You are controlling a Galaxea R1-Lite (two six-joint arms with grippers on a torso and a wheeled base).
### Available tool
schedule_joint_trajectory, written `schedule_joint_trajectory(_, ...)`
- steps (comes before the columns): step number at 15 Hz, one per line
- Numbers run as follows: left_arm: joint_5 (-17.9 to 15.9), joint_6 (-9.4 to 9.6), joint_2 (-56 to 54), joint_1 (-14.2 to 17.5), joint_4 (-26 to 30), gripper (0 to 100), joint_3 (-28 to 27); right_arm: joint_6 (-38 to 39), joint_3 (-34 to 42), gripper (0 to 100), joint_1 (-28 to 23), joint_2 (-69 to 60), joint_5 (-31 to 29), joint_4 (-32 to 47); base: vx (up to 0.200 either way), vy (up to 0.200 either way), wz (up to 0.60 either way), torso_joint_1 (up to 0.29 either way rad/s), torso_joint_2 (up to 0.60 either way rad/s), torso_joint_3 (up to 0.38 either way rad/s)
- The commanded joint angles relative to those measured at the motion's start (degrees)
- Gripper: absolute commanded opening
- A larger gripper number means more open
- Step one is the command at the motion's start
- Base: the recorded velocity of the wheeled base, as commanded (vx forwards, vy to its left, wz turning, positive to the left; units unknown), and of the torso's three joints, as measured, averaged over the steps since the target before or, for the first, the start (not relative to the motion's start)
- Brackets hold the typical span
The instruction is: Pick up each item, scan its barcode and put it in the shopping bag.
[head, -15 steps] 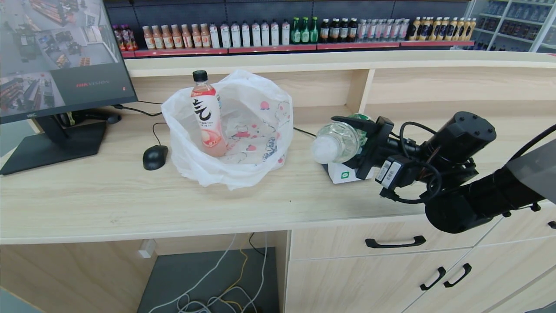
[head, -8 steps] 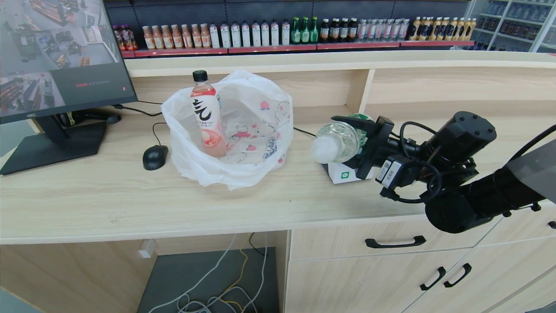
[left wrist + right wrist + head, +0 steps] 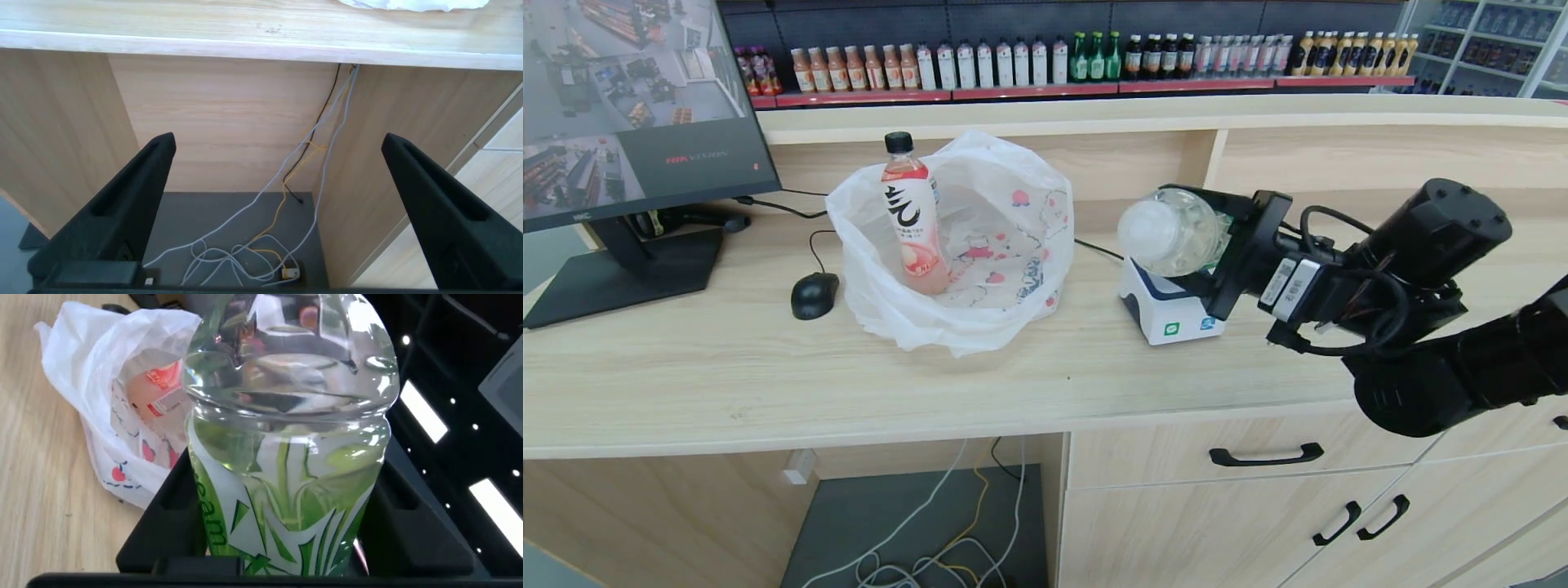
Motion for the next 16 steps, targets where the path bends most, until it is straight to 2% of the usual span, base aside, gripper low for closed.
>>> schedule_joint_trajectory(1,0.0,-0.01,0.0,0.0,0.0,100,0.0,3.7,2.3,0,0.6,-5.5,-2.7,-0.1,0.000,0.000,0.00,0.000,0.00,0.000)
schedule_joint_trajectory(2,0.0,-0.01,0.0,0.0,-0.1,100,0.0,7.9,5.5,0,0.9,-8.5,-7.1,-0.4,0.000,0.000,0.00,0.000,0.00,0.000)
schedule_joint_trajectory(4,0.0,-0.01,0.0,0.0,-0.1,100,0.0,13.1,10.0,0,2.1,-11.8,-11.4,-1.1,0.000,0.000,0.00,0.000,0.00,0.000)
schedule_joint_trajectory(6,0.0,-0.01,0.0,0.0,0.0,100,0.0,24.1,16.6,0,5.4,-15.6,-17.5,-1.4,0.000,0.000,0.00,0.000,0.00,0.000)
schedule_joint_trajectory(9,0.0,0.08,0.0,0.0,0.0,100,0.0,35.9,17.7,0,9.1,-18.8,-28.1,-1.4,0.000,0.000,0.00,0.000,0.00,0.000)
schedule_joint_trajectory(12,-0.1,0.17,0.0,0.0,0.0,100,0.0,43.1,17.8,0,9.1,-20.6,-31.6,-0.6,0.000,0.000,0.00,0.000,0.00,0.000)
schedule_joint_trajectory(14,0.0,0.34,0.0,-0.1,0.0,100,0.0,49.0,21.3,0,9.4,-20.7,-43.1,-2.6,0.000,0.000,0.00,0.000,0.00,0.000)
schedule_joint_trajectory(16,0.0,0.08,0.0,0.0,0.0,100,0.0,51.9,24.0,0,12.7,-20.9,-51.8,-8.0,0.000,0.000,0.00,0.000,0.00,0.000)
